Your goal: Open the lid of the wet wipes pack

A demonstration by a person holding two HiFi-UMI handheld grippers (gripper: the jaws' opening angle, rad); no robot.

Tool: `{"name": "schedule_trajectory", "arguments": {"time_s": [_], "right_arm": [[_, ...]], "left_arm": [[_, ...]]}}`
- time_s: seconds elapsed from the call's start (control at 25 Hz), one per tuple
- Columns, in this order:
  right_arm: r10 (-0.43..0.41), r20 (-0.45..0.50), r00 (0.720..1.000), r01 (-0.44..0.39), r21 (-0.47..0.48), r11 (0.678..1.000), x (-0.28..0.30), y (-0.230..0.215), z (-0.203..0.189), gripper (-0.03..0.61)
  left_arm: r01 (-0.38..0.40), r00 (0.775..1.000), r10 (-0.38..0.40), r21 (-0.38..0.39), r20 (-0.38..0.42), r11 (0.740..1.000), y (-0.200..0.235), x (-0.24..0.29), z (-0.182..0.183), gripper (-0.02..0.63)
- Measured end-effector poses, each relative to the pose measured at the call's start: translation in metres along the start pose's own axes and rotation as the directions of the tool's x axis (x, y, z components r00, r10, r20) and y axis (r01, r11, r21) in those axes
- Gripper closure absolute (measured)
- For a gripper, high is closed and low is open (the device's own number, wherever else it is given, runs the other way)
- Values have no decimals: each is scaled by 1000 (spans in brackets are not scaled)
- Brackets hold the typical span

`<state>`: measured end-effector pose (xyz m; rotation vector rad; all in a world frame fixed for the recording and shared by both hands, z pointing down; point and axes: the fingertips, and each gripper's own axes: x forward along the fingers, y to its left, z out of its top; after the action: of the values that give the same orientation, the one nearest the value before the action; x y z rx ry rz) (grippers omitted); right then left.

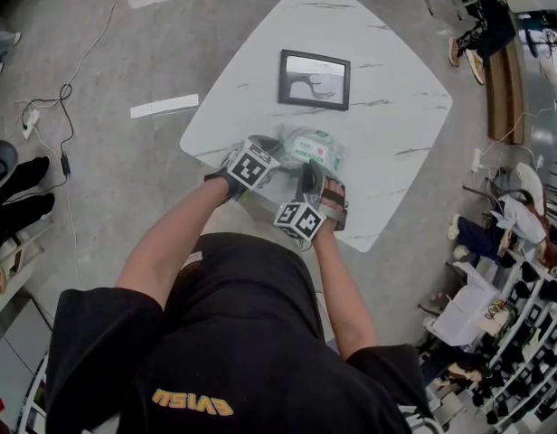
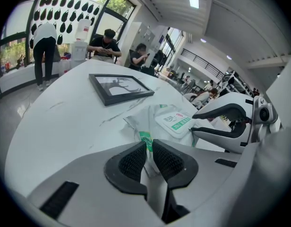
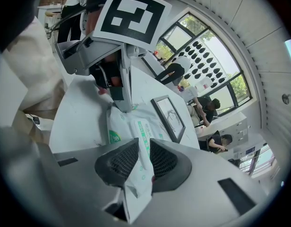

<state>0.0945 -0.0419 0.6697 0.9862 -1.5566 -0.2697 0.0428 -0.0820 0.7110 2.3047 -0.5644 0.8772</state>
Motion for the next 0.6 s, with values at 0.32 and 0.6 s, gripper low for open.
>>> {"name": "schedule_trajectory", "arguments": {"time_s": [0.32,0.6], "right_arm": [[-54,5,999,54,10,999,-3,-12,3,508],[-174,11,985,173,66,983,7,-75,10,575]], "left_arm": [[5,1000,-5,8,1,1000,0,2,-1,546],[-2,1000,2,13,6,1000,0,-1,1,546]]}}
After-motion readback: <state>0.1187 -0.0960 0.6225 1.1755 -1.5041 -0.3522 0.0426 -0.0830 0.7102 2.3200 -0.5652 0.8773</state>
